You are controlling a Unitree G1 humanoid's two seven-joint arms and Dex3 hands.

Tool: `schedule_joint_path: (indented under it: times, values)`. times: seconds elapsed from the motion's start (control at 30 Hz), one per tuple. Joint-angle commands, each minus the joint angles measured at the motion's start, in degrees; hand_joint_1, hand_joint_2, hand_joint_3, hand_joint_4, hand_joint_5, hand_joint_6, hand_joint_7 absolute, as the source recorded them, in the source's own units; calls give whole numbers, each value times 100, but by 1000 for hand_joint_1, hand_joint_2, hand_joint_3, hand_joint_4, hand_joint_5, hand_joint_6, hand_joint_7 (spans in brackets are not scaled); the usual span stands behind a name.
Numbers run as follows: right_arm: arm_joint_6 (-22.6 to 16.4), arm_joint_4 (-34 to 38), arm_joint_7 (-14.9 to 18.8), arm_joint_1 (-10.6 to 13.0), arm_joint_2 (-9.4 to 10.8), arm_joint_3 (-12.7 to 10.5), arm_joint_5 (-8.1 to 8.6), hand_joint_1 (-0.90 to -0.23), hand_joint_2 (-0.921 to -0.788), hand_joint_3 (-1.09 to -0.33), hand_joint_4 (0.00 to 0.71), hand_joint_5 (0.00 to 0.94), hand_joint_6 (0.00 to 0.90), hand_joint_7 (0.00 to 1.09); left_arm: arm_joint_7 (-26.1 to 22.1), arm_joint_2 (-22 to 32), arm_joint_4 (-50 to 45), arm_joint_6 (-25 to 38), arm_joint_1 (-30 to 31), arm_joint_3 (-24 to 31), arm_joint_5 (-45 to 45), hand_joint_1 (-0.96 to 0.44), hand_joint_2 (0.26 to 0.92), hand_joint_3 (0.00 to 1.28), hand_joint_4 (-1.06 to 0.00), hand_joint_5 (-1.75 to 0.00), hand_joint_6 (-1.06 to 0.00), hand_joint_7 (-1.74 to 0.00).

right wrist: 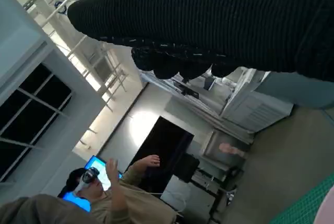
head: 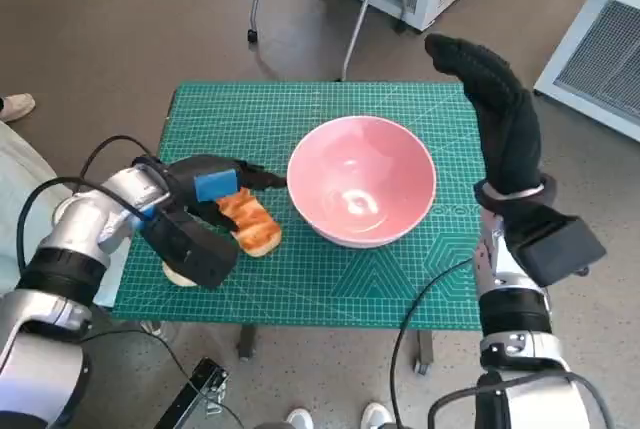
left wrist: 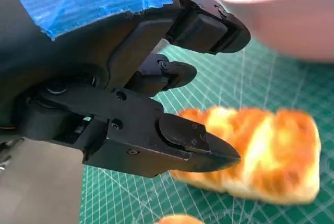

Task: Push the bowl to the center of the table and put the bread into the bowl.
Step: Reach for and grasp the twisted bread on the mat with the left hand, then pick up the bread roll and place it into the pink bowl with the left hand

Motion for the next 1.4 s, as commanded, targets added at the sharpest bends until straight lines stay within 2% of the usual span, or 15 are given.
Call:
schedule_joint_path:
  times: [0.03, 0.37, 0.57, 0.73, 0.93, 0.97, 1.0, 1.07, 1.1, 1.2, 1.4]
  values:
    - [85, -22, -78, 179, -27, 8, -19, -519, -921, -712, 441, 22, 80, 816, -167, -80, 128, 130, -146, -250, 167, -92, 877, 10, -378, -20, -512, -50]
    - [87, -12, -63, 214, -11, -6, 49, -522, -921, -712, 436, 19, 75, 826, -695, -176, 131, 505, -118, -380, 66, 1, 888, 11, -480, -42, -619, -80]
    - [83, 21, -96, 215, 13, -9, 34, -521, -921, -713, 432, 17, 71, 833, -903, -250, 223, 736, -95, -402, 13, 19, 891, 10, -543, -52, -681, -100]
    - [80, 21, -133, 219, 42, -2, 15, -519, -921, -713, 431, 16, 69, 837, -806, -303, 393, 834, -114, -512, 117, 48, 911, 36, -593, -62, -714, -116]
    - [88, 0, -145, 235, 71, 11, 24, -522, -921, -712, 431, 16, 67, 840, -435, -331, 669, 831, -191, -769, 346, 84, 920, 182, -672, -88, -776, -156]
    - [89, -2, -145, 237, 74, 12, 25, -523, -921, -712, 431, 16, 67, 840, -386, -341, 717, 830, -206, -795, 364, 55, 920, 211, -565, -552, -680, -598]
    - [89, -3, -142, 242, 78, 12, 30, -524, -921, -712, 431, 16, 67, 841, -322, -351, 775, 820, -222, -813, 369, 36, 921, 242, -481, -864, -604, -898]
    - [87, -4, -135, 251, 82, 10, 39, -527, -921, -711, 431, 16, 67, 841, -212, -367, 878, 795, -253, -838, 360, 19, 921, 254, -437, -1126, -540, -1139]
    - [87, -3, -132, 255, 83, 10, 42, -531, -921, -710, 432, 16, 66, 842, -166, -373, 923, 783, -267, -850, 351, 12, 921, 247, -441, -1215, -522, -1213]
    - [84, -6, -131, 269, 87, 12, 42, -541, -921, -708, 433, 17, 66, 843, -97, -378, 1045, 741, -318, -817, 242, 4, 921, 220, -473, -1311, -517, -1270]
    - [98, -38, -116, 291, 94, 18, 57, -539, -921, -706, 434, 17, 64, 844, -354, -321, 1112, 676, -490, -515, -231, 1, 920, 163, -539, -1348, -567, -1201]
